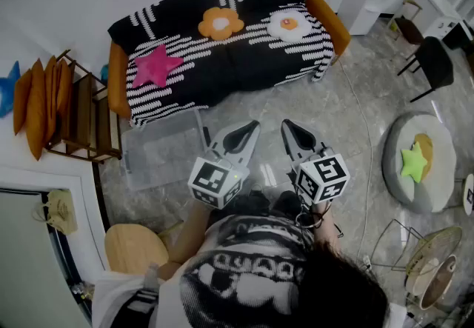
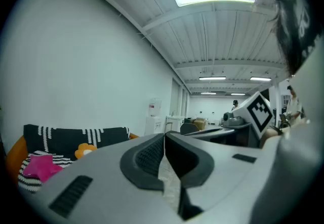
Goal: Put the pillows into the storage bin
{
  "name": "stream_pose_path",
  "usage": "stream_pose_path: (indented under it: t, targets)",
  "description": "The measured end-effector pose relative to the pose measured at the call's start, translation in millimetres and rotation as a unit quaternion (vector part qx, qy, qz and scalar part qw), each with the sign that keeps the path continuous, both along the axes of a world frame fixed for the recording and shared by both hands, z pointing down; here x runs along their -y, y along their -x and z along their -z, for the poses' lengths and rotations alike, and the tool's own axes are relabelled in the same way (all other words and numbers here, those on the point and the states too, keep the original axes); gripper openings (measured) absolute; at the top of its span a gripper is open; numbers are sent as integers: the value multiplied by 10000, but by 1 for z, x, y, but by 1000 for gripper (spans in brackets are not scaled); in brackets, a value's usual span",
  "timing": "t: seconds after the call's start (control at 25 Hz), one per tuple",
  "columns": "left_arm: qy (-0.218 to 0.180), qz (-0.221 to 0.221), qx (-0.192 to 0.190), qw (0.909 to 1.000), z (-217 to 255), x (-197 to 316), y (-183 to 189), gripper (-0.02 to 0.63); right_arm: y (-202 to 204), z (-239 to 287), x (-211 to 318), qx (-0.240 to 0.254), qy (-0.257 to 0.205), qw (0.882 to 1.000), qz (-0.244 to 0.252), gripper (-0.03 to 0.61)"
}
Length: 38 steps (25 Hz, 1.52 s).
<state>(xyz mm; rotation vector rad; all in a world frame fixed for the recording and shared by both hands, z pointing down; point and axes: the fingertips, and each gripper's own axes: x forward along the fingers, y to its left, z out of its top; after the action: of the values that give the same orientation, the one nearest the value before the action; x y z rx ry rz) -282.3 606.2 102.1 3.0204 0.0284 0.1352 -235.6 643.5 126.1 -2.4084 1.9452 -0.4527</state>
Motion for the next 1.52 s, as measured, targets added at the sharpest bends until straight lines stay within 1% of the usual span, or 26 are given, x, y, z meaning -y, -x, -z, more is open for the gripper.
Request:
stream_pose_path:
  t: [0.16,0.32,0.56,0.72,0.84,1.0,1.12,1.36,1.44,1.52]
  targets:
    - [27,-62,-23,10000,-2,5,2,9,-2,-3,2,103,-6,9998,-156,-2]
    - [143,-68,-50,9999,-7,13,-7,9,-8,-10,-3,295,0,9990,-337,-2]
    - [269,-231,-8,9994,-17,12,-29,9,-29,-19,-14,355,100,9978,-554,-2]
    - [305,-288,118,9991,-27,16,-52,9,-45,-28,-11,470,134,9972,-562,-2]
    - [279,-305,236,9989,-36,20,-74,9,-67,-37,-4,566,135,9969,-536,-2]
    - [132,-269,355,9989,-44,36,-110,9,-113,-46,19,627,73,9968,-483,-2]
    - [34,-176,448,9988,-42,62,-149,9,-157,-43,45,614,34,9973,-397,-2]
    - [-126,32,236,9996,-10,102,-251,9,-262,-23,83,537,-103,9982,-241,-2]
    - [-110,97,194,9997,-3,111,-279,9,-293,-22,94,561,-129,9982,-194,-2]
    - [-84,192,230,9995,-4,121,-302,9,-319,-23,105,586,-135,9981,-111,-2]
